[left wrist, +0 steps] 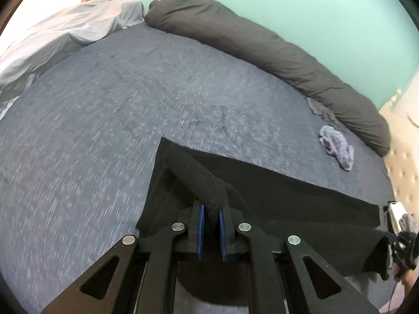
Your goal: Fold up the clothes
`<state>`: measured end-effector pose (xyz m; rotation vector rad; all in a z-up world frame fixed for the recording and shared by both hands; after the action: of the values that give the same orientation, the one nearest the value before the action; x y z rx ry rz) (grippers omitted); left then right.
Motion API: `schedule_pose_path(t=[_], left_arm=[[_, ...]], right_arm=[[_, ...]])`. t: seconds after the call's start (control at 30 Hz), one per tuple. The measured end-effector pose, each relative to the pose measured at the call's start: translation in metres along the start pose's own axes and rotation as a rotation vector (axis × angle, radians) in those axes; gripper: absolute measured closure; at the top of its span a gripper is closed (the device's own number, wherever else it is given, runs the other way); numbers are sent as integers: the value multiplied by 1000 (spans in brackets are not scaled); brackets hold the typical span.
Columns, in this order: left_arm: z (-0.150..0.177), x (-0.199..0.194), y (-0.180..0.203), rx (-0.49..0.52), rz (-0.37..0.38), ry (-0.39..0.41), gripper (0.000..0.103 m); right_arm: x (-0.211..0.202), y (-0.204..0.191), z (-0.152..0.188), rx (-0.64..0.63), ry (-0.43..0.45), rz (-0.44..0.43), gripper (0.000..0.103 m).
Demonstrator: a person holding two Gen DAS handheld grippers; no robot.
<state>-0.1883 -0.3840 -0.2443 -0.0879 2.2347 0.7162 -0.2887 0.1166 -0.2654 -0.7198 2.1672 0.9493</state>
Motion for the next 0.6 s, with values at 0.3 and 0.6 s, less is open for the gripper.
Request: schedule_pose_path(t=[0.3, 0.6], left_arm=[[-24, 70, -29, -75, -48, -59, 92], [-31, 98, -39, -114, -25, -63, 76]], right_arm=[[86, 24, -39, -56, -83, 4, 98], [149, 19, -31, 14, -161, -11, 97]])
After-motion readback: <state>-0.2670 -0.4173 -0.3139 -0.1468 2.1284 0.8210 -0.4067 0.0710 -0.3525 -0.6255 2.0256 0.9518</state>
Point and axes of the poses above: each gripper's, at about its wrist camera, not at the fingertips, and x roughly the way its jaws point, y to its right, z to its underside, the point moved 7 cm from there along x, roughly the way its jaws point, and after that the axes turned 14 degrees about z, right-handed, at the moved point
